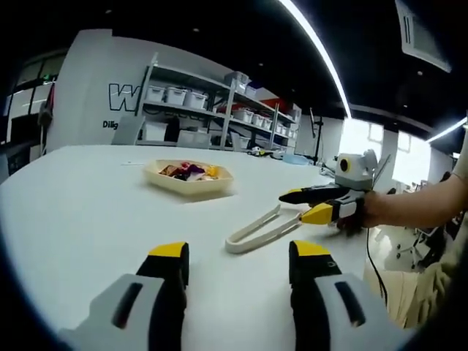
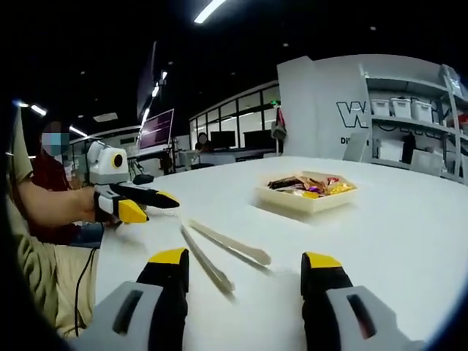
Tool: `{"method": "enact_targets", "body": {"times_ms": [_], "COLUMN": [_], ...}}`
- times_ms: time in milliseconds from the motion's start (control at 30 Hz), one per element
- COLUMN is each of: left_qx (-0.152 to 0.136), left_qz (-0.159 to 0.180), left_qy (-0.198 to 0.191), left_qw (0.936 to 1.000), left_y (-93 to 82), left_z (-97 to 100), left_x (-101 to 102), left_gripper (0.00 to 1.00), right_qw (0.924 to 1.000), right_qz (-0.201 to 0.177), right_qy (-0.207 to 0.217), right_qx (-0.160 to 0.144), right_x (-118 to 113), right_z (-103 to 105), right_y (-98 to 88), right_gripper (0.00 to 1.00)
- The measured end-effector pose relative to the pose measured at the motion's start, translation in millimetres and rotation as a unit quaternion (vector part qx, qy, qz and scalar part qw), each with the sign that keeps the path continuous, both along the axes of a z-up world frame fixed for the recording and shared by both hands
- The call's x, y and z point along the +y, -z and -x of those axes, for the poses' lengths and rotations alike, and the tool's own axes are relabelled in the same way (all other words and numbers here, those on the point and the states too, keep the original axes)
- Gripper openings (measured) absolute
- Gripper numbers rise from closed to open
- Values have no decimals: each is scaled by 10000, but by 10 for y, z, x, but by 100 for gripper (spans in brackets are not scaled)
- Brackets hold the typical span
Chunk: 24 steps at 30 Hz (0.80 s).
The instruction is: Place the target food into the container with the food tongs after gripping and lifting it, then release it inside without dropping or visibly crushing the food.
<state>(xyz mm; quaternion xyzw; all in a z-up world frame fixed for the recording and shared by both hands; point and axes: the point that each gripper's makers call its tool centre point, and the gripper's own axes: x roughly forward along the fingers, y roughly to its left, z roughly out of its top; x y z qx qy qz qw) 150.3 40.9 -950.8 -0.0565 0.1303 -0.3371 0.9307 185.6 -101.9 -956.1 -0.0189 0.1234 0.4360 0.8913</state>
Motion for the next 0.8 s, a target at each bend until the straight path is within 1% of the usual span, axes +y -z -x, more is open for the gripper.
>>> {"method": "enact_targets", "body": {"times_ms": [67,300,400,533,567,633,700,733,800], "left_qx": [-9,-112,-53,-72,-75,30,39,47,35], "left_qz": [51,129,123,101,93,143,198,235,224], "left_qy": [-3,-6,12,67,74,50,139,141,113], "left_qw": [10000,9999,9999,9999,9999,9999,9997,9996,9997], "left_y": [-13,-63,-44,-47,-46,-27,-33,-38,-40], "left_z": [-4,-2,-1,26,33,46,56,48,46], "left_x": [3,4,1,-22,-25,-9,-13,-13,-14], "left_gripper": [55,57,58,58,58,58,60,60,61], "right_qw": [10000,9998,9996,9994,9992,9989,9989,9986,9987], "right_qz": [-85,-203,-257,-323,-372,-421,-383,-446,-445], "right_qy": [39,69,88,112,154,184,251,277,263], "right_qx": [-22,37,33,99,65,61,28,47,46], "right_x": [-9,-26,-33,-47,-53,-54,-76,-86,-92], "right_z": [-12,-21,-10,-24,-42,-49,-42,-32,-11], "right_y": [-29,-50,-70,-70,-87,-103,-103,-113,-108], "right_gripper": [62,64,65,68,69,71,70,70,71]}}
